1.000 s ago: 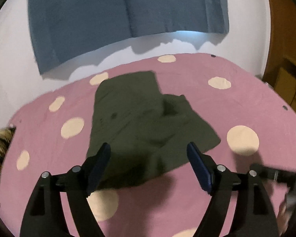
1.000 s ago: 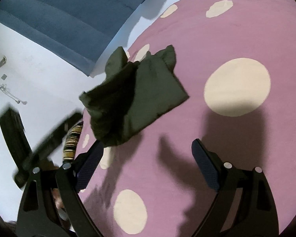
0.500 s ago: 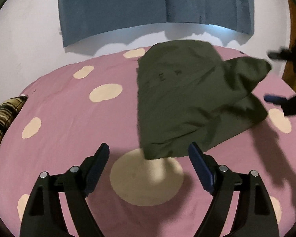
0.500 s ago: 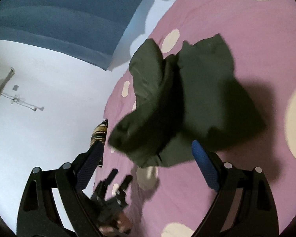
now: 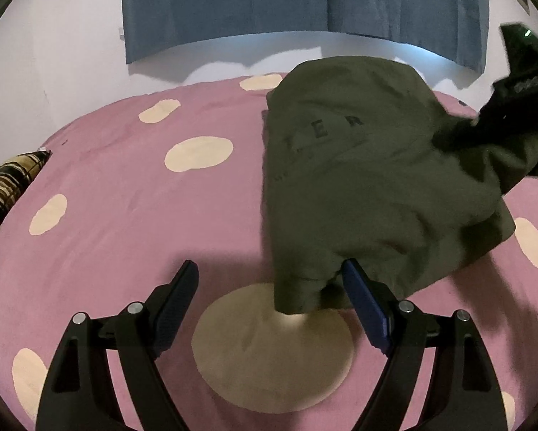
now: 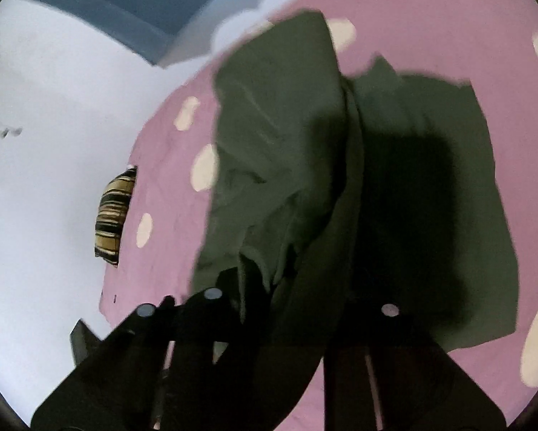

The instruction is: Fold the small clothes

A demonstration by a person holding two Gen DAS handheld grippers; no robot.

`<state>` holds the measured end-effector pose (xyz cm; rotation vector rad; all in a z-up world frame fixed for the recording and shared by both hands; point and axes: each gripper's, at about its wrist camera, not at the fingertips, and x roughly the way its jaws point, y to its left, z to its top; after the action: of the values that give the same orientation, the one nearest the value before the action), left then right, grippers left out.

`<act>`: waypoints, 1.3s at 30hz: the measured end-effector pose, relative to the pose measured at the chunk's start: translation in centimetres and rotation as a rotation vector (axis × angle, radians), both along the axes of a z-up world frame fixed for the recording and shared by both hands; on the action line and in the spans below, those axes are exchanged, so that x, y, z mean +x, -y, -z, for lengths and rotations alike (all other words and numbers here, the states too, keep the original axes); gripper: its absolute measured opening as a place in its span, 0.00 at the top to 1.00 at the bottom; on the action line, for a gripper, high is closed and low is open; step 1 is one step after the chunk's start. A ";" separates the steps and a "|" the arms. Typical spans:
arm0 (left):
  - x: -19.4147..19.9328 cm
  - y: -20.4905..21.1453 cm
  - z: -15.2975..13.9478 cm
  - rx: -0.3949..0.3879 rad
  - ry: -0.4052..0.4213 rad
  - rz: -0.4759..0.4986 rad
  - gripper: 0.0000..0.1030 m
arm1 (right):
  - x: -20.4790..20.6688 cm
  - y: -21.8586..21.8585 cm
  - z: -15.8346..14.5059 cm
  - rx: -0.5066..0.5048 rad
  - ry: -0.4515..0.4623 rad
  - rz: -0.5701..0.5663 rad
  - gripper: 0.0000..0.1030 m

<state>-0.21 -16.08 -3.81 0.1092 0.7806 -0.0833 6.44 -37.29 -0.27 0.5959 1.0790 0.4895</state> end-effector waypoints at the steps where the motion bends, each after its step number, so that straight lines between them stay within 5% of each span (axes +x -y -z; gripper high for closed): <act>1: 0.0 0.1 -0.2 0.001 0.011 0.001 0.18 | -0.2 0.0 -0.8 0.010 0.029 -0.005 0.89; 6: -0.2 0.6 -1.8 -0.025 0.042 0.039 0.15 | -1.7 1.4 -4.6 0.021 0.167 -0.002 0.91; 9: -0.6 1.7 -2.5 -0.007 0.080 0.079 0.15 | -2.1 3.9 -4.4 0.033 0.198 0.029 0.91; 21: -0.1 5.0 0.6 0.053 0.033 0.191 0.14 | -1.1 10.1 8.9 0.159 -0.008 0.150 0.90; 24: 0.0 4.9 0.7 0.069 0.032 0.191 0.15 | -1.0 10.4 9.7 0.207 -0.011 0.159 0.89; 26: -0.3 4.4 0.5 0.064 0.036 0.195 0.15 | -1.2 10.4 9.3 0.219 -0.009 0.158 0.84; 31: -1.2 2.5 -0.2 0.020 0.051 0.171 0.15 | -3.7 12.2 7.3 0.239 0.030 0.180 0.38; 39: -1.1 2.5 0.1 0.031 0.059 0.159 0.14 | -7.3 12.9 7.1 0.149 0.054 0.164 0.41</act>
<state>-1.27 -18.58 -3.91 0.2023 0.7131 -0.2181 -0.89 -50.24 -7.37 0.7922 0.9390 0.4423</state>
